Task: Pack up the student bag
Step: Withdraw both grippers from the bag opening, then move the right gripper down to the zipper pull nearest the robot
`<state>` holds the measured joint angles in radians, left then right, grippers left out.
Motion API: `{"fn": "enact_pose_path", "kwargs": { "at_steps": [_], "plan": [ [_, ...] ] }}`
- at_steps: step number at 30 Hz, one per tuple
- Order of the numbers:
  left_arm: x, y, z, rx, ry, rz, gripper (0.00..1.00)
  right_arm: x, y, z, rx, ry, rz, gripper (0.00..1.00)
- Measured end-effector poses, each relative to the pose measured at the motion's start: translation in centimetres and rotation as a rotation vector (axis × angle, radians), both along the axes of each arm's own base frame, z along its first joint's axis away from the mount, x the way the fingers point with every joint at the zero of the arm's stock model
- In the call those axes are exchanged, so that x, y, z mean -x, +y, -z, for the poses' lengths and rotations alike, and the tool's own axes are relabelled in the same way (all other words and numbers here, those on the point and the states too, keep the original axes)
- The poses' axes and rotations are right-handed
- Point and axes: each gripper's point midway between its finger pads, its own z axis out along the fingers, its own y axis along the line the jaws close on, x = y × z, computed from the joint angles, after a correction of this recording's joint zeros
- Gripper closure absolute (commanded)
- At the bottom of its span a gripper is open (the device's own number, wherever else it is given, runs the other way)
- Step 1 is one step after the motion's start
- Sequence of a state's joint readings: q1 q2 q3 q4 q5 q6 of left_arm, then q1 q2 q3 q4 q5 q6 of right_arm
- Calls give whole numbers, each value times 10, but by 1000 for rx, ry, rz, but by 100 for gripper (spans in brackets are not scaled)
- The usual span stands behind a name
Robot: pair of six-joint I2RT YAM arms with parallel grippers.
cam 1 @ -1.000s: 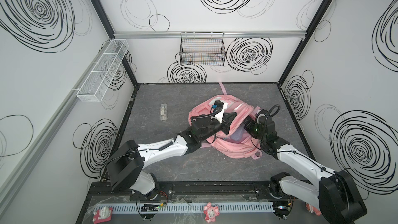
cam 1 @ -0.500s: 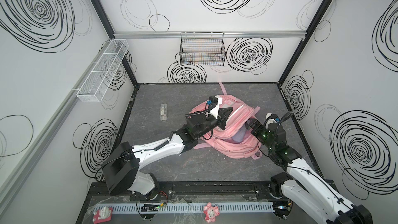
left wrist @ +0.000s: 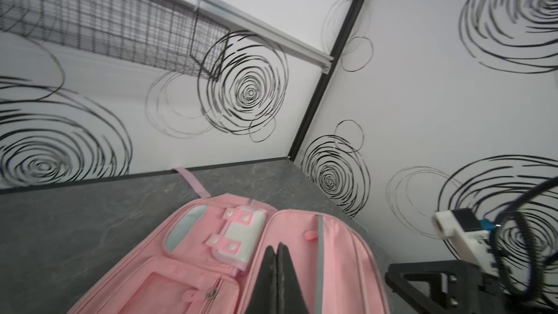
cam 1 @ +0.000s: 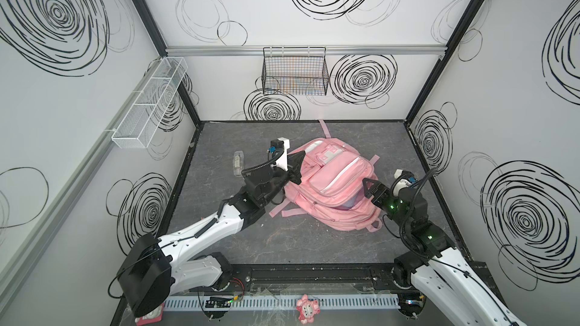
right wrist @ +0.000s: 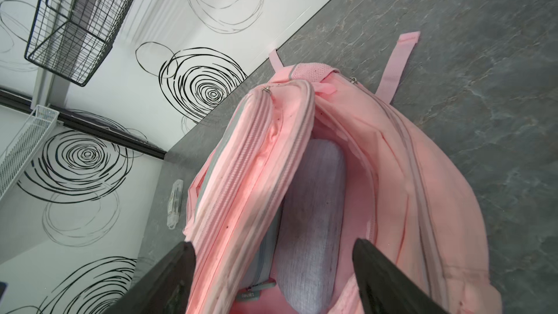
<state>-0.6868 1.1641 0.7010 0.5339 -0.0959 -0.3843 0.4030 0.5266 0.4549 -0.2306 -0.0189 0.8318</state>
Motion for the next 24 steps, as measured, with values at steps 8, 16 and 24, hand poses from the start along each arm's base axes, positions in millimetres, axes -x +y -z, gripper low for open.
{"fn": "enact_pose_path", "kwargs": {
  "at_steps": [8,16,24],
  "plan": [
    [-19,58,27,19,113,-186,100,11,29,-26,47,-38,-109,18],
    [-12,79,12,63,90,-236,100,22,84,-31,141,-27,-246,20],
    [-5,96,5,75,77,-278,100,49,159,-29,188,-44,-381,24]
  ]
}}
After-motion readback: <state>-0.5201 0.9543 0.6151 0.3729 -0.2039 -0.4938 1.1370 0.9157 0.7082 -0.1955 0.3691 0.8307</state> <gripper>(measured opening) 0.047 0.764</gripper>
